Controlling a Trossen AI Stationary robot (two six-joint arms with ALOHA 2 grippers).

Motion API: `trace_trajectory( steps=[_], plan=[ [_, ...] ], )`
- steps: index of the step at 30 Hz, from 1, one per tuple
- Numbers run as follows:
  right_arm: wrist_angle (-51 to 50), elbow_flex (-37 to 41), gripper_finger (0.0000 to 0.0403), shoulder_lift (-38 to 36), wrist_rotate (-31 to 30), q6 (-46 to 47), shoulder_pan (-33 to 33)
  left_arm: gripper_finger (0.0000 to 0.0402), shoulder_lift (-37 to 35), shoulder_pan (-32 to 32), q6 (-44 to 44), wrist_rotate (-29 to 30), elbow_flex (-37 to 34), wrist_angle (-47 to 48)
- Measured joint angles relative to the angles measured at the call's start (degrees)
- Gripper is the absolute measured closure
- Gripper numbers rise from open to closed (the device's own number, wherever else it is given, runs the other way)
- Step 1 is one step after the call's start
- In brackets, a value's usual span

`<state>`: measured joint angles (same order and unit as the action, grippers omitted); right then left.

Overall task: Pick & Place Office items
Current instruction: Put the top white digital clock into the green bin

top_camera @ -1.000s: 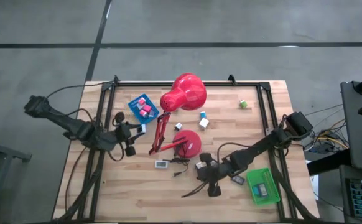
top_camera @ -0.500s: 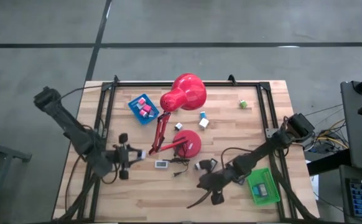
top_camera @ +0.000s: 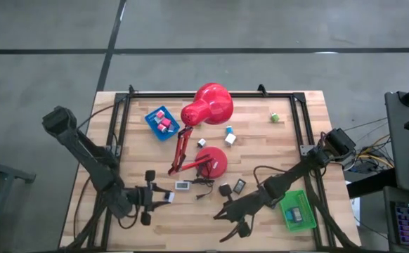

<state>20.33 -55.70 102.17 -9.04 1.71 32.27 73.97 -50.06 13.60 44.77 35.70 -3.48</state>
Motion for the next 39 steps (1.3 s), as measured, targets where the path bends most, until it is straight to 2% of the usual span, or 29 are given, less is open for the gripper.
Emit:
trace_trajectory(
  steps=[8, 16, 21, 24, 29, 33, 39],
  plan=[
    [1.2, -0.2, 0.0394, 0.0, 0.1, 2.2, 0.0, 0.0267, 2.9, -1.5, -0.3, -2.8, 1.4, 0.1],
    [-2.0, -0.2, 0.0394, 0.0, 1.9, 2.2, 0.0, 0.0267, 2.8, -2.6, 3.1, -6.7, 1.4, 1.3],
    [-4.4, -0.2, 0.0394, 0.0, 2.0, 1.5, 0.1, 0.0267, 2.8, -3.4, 3.9, -6.9, 1.3, 1.9],
    [-3.3, -0.2, 0.0394, 0.0, -1.0, 3.5, 0.0, 0.0267, 2.9, -3.4, 4.4, -6.8, 1.3, 2.0],
    [-3.0, -0.2, 0.0391, 0.0, -1.7, 4.1, -0.1, 0.0267, 3.0, -3.4, 4.7, -6.3, 1.2, 2.1],
    [-3.0, -0.2, 0.0363, 0.0, -2.5, 4.4, 0.0, 0.0267, 3.0, -3.4, 4.9, -5.9, 1.2, 2.1],
    [-2.9, -0.2, 0.0286, 0.0, -3.4, 5.6, -0.1, 0.0267, 3.0, -3.4, 5.1, -5.8, 1.2, 2.0]
  ],
)
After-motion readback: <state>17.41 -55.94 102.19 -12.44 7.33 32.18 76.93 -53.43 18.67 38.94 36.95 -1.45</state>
